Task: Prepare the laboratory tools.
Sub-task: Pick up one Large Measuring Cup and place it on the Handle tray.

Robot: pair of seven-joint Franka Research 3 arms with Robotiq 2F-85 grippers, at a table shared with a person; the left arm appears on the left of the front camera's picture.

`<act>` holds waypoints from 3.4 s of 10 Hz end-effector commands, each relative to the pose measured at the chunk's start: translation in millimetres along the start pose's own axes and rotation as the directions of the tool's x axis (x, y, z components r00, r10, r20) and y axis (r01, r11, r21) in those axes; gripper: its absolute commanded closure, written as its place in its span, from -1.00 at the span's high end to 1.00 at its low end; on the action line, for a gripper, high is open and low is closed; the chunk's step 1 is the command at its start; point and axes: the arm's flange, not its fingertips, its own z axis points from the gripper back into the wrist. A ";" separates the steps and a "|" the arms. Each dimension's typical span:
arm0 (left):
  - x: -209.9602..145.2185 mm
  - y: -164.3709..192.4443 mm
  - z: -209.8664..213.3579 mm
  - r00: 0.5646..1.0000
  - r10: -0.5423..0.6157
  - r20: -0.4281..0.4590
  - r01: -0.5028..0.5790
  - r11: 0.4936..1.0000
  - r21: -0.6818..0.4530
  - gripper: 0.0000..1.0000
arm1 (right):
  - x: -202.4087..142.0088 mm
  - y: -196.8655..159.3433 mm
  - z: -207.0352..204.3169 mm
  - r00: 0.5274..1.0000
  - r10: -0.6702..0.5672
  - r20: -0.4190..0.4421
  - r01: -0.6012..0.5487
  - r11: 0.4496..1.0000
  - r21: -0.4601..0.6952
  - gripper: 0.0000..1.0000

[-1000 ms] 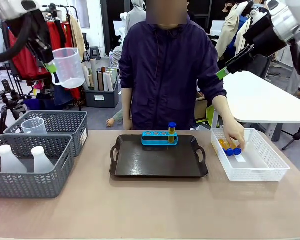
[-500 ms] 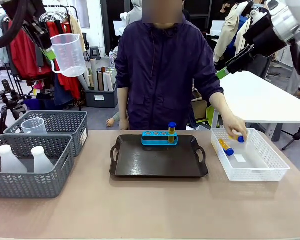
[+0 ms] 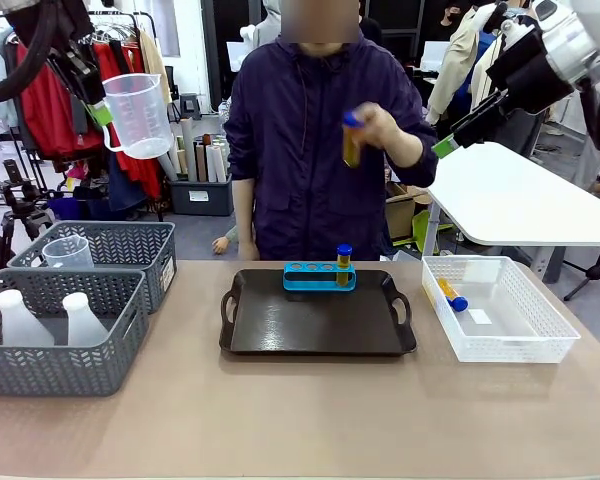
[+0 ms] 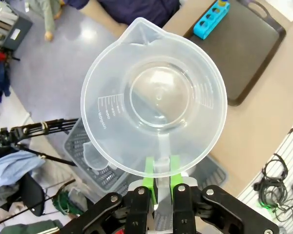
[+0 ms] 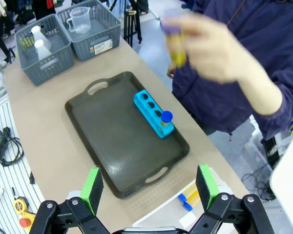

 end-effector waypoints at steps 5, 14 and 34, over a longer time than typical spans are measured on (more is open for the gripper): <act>56.7 -48.4 -26.3 0.984 -0.174 0.042 0.172 0.984 0.050 -1.00 | 0.6 0.4 1.7 1.000 0.007 -0.005 -0.007 1.000 -0.004 1.00; 132.2 -156.5 -126.0 0.861 -0.492 0.129 0.496 0.868 -0.004 -1.00 | 0.6 0.4 1.7 1.000 0.007 -0.005 -0.007 1.000 -0.004 1.00; 138.6 -189.5 -219.9 0.792 -0.594 0.142 0.610 0.781 -0.132 -1.00 | 0.6 0.4 1.7 1.000 0.007 -0.005 -0.007 1.000 -0.004 1.00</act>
